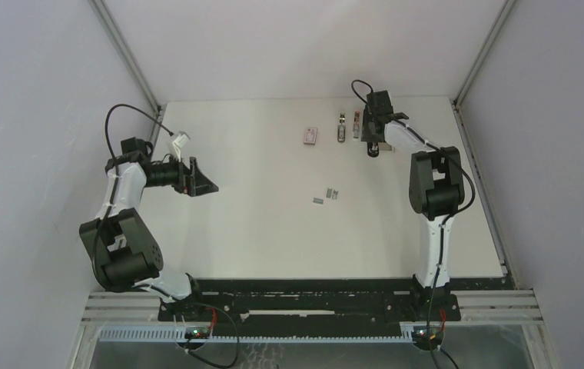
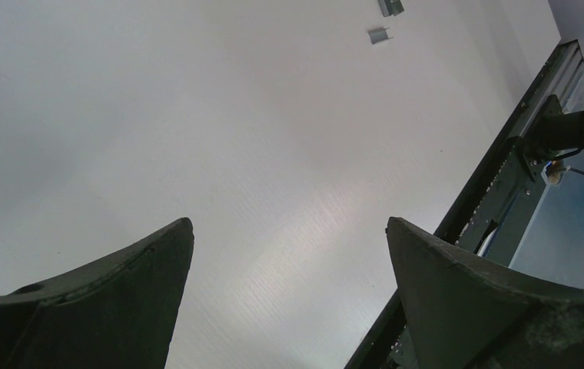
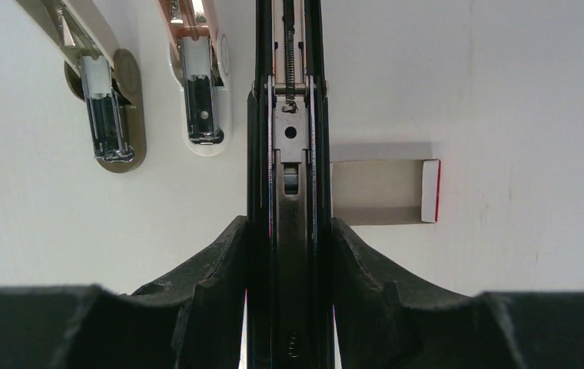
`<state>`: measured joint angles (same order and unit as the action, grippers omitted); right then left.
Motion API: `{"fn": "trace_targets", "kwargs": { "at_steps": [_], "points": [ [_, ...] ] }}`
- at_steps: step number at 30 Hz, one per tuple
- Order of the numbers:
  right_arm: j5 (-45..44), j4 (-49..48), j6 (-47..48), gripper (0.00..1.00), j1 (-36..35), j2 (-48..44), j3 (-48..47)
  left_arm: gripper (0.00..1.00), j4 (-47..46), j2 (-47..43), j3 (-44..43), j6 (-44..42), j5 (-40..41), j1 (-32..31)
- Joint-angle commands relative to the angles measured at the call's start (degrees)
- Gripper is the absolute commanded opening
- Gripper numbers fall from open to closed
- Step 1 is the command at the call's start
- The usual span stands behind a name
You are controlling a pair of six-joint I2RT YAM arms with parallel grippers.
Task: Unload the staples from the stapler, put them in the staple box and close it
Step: Place the stapler at the center of the board.
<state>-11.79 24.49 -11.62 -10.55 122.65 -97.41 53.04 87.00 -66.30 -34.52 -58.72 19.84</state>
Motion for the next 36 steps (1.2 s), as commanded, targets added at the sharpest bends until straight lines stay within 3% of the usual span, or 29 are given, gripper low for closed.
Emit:
{"fn": "trace_targets", "kwargs": {
  "at_steps": [1, 36],
  "points": [
    [-0.16, -1.22, -2.21, 0.00, 0.58, 0.21, -4.88, 1.00, -0.32, -0.17, 1.18, -1.62, -2.10, 0.29],
    [2.91, 4.03, -4.48, 0.00, 0.97, 7.34, -10.71, 1.00, 0.04, 0.46, 1.13, -1.95, -2.55, 0.24]
  ]
}}
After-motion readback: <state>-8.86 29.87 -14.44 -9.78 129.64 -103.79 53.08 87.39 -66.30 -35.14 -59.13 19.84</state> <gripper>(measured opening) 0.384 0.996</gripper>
